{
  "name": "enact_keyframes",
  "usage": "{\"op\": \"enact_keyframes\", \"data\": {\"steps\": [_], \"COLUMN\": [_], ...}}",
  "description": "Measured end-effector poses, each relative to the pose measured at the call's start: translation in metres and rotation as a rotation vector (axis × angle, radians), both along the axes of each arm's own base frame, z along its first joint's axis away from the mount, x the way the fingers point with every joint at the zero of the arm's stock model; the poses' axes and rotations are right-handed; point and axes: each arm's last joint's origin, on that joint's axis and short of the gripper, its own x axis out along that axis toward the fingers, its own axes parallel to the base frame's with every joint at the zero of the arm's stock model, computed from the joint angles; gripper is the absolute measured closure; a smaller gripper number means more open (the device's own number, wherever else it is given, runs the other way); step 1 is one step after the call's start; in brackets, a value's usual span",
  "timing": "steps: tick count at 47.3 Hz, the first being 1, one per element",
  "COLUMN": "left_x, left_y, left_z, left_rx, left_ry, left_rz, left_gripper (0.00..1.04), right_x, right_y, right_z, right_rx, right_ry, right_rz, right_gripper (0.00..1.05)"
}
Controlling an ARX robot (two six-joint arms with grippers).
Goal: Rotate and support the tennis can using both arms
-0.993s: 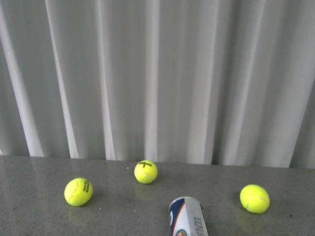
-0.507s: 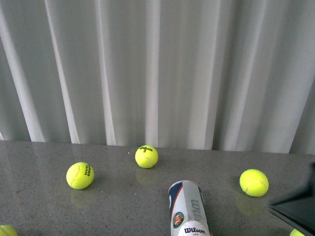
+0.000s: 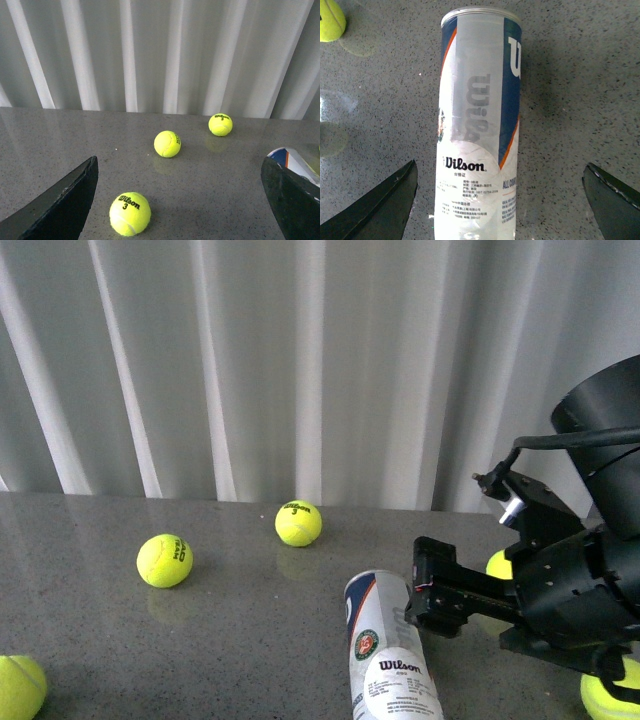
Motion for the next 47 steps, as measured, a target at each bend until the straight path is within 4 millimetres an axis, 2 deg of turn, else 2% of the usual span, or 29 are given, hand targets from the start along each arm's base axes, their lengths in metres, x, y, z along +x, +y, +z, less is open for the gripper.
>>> {"op": "enact_keyframes", "data": {"steps": [26,35,41,47], "left_x": [0.0,0.0,0.0,0.0], "left_y": [0.0,0.0,0.0,0.0], "left_z": [0.0,0.0,0.0,0.0], "left_rx": [0.0,0.0,0.0,0.0], "left_ry": [0.0,0.0,0.0,0.0], "left_rz": [0.0,0.0,0.0,0.0], "left_gripper": [0.07,0.07,0.07,0.07], "right_x": [0.035,0.042,0.044,0.045], "right_y": [0.041,0.046,0.047,0.042], "right_z": [-0.053,-0.057,-0.056,-0.057], "right_rx": [-0.036,-0.051,-0.074,-0.142], "right_ry": [0.12,0.127,0.115,0.093], "right_rz": [0.058,0.078,0.107,0.193], "right_gripper": [0.07,0.07,0.22,0.41]}}
